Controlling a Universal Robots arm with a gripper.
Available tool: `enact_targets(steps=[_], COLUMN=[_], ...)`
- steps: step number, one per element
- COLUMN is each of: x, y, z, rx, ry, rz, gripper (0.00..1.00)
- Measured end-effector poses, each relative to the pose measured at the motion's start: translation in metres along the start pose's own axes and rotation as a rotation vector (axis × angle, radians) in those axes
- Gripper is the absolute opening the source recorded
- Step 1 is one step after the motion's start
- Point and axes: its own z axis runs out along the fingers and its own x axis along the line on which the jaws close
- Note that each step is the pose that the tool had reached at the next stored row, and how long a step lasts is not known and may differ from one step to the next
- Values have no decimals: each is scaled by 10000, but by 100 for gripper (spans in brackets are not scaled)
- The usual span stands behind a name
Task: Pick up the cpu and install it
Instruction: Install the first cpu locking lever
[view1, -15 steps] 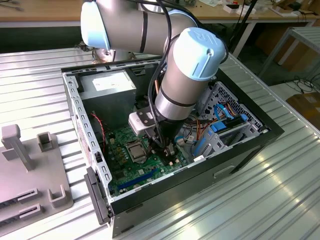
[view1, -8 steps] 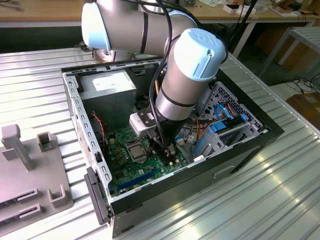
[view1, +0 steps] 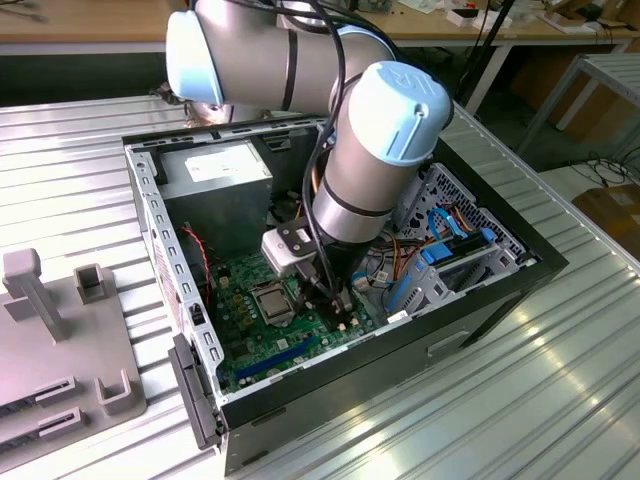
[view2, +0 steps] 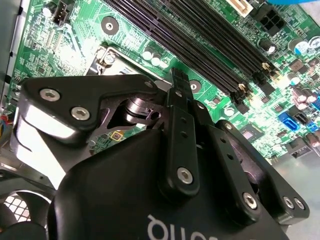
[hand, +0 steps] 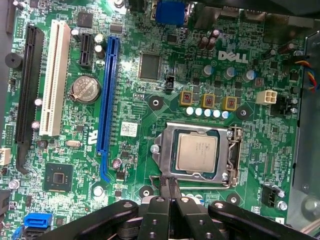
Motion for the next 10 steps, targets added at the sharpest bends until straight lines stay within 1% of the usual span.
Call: enact_targets(steps=[5, 10], x=[1, 0], y=[-16, -2], z=[1, -7], rx=[-2, -5], ry=[3, 10], rz=[-118, -156], gripper=[11, 11])
